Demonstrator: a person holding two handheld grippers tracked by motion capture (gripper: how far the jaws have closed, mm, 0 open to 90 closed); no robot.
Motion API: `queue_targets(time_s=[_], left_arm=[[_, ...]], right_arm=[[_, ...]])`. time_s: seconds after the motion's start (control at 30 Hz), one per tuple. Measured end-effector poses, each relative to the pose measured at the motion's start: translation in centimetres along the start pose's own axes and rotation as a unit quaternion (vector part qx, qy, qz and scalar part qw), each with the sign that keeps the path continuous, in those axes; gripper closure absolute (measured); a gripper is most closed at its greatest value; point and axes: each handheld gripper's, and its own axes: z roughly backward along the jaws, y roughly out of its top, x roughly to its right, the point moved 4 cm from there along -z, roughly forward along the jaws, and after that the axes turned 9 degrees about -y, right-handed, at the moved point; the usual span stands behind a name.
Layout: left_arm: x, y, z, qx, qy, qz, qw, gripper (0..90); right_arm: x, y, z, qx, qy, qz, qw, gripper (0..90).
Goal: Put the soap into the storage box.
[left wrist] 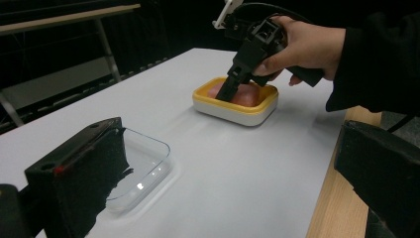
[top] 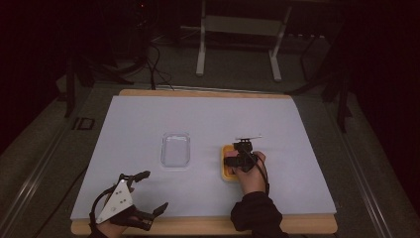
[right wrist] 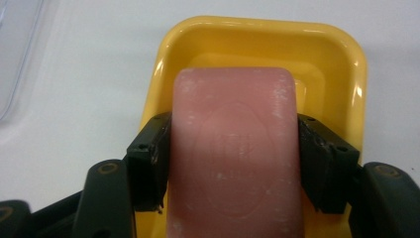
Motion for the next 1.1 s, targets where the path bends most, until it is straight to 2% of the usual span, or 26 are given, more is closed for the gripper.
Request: queue_targets(time_s=[0.2, 0.27, 0.33, 0.4, 0.5, 0.63, 0.73, 0.87, 1.03, 1.1], left_arm=[[0.0, 0.0, 0.0, -0.001, 0.0, -0.001, 1.0, 0.6], [0.0, 0.0, 0.0, -0.001, 0.0, -0.001, 1.0, 0.6], [0.0, 0.0, 0.0, -0.002, 0.001, 0.0, 1.0, 0.6], [0.0, 0.0, -0.1, -0.002, 0.0, 0.0, 1.0, 0.6], [0.0, -0.1, -0.1, -0.003, 0.0, 0.0, 1.0, 0.6], [0.0, -0.1, -0.1, -0.003, 0.001, 0.0, 1.0, 0.6], [0.0, -0.1, -0.1, -0.004, 0.001, 0.001, 1.0, 0.6], [0.0, -0.1, -0.1, -0.004, 0.0, 0.0, 1.0, 0.6], [0.0, -0.1, -0.1, -0.004, 0.001, 0.001, 1.0, 0.6], [0.0, -0.1, -0.2, -0.004, 0.0, 0.002, 1.0, 0.6]], right_arm=[[0.2, 0.8, 1.0, 0.007, 0.008, 0.024, 0.9997, 29.2], [0.3, 1.1, 1.5, 0.014, 0.008, 0.041, 0.999, 28.1], [0.4, 1.5, 2.1, 0.017, 0.026, 0.053, 0.9981, 20.3], [0.7, 1.8, 2.8, 0.021, 0.053, 0.076, 0.9955, 12.5], [1.1, 2.1, 3.6, 0.029, 0.061, 0.085, 0.9941, 12.8], [1.5, 2.4, 4.5, 0.039, 0.097, 0.11, 0.9884, 13.8], [2.2, 2.5, 4.9, 0.049, 0.111, 0.125, 0.9847, 14.1], [3.3, 2.5, 5.7, 0.069, 0.102, 0.137, 0.9828, 14.0], [5.1, 2.5, 6.2, 0.078, 0.082, 0.146, 0.9828, 13.6], [5.6, 2.4, 6.4, 0.081, 0.082, 0.146, 0.9825, 13.6]])
